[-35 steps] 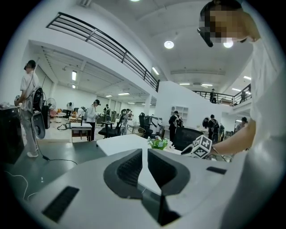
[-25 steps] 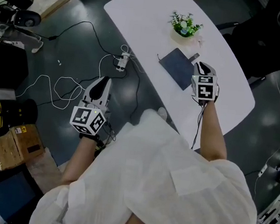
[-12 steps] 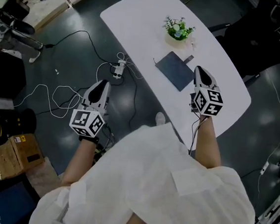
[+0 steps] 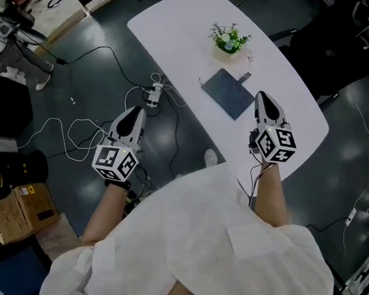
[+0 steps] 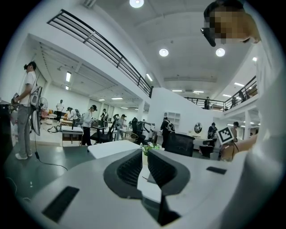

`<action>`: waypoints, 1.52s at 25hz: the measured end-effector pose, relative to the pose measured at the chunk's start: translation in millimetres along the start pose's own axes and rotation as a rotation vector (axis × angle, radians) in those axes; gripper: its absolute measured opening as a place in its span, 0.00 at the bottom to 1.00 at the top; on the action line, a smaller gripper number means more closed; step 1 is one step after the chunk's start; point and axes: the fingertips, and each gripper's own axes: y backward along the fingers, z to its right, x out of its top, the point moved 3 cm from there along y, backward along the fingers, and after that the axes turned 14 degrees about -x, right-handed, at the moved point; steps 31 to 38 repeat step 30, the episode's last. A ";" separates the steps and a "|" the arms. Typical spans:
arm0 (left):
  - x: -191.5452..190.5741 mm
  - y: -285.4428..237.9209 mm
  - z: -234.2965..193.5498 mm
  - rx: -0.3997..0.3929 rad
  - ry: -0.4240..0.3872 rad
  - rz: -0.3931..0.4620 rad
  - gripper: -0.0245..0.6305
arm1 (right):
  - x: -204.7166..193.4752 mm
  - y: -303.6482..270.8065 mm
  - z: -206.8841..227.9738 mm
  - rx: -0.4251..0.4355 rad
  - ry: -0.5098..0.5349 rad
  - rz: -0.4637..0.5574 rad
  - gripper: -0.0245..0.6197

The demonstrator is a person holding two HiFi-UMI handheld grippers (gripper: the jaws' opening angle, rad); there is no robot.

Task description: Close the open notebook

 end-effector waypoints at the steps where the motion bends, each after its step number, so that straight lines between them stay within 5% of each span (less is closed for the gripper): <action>1: 0.5 0.2 -0.1 0.001 0.000 0.000 0.09 | 0.4 1.5 -1.6 0.009 0.009 -0.003 0.04; 38: -6.7 -11.5 -6.8 0.027 0.020 -0.014 0.09 | -7.7 -19.7 4.4 0.038 0.056 -0.068 0.04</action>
